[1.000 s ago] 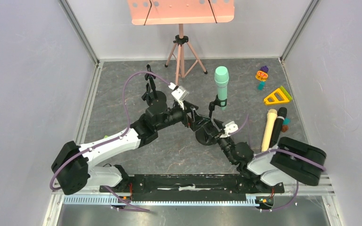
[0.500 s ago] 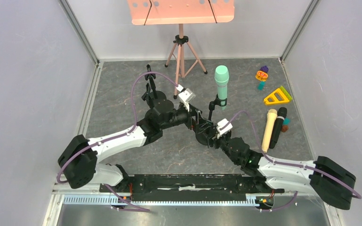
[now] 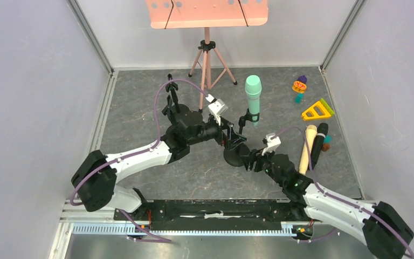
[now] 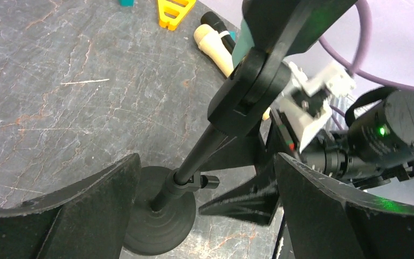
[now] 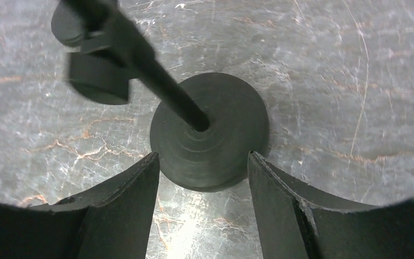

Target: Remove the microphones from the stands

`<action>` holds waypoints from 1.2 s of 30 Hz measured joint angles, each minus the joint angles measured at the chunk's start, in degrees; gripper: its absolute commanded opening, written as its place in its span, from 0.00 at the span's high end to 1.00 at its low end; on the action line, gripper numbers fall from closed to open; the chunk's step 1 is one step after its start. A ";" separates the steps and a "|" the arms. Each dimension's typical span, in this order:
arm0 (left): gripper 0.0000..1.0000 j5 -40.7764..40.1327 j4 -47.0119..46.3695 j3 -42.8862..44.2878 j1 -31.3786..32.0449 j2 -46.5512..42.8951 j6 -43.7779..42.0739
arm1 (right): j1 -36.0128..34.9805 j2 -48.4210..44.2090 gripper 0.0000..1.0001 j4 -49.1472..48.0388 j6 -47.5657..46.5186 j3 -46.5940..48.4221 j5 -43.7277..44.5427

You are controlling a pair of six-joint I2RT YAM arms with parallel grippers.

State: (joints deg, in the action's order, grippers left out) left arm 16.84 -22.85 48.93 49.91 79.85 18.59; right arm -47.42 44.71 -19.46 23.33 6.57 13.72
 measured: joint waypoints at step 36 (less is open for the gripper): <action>0.82 -0.22 -0.85 4.39 0.17 7.80 -6.01 | 17.59 -10.73 0.36 -4.74 55.15 -5.99 -13.05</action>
State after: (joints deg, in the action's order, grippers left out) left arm 16.62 -23.70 53.32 50.09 87.66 12.58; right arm -29.82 33.98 -24.21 78.48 0.58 0.67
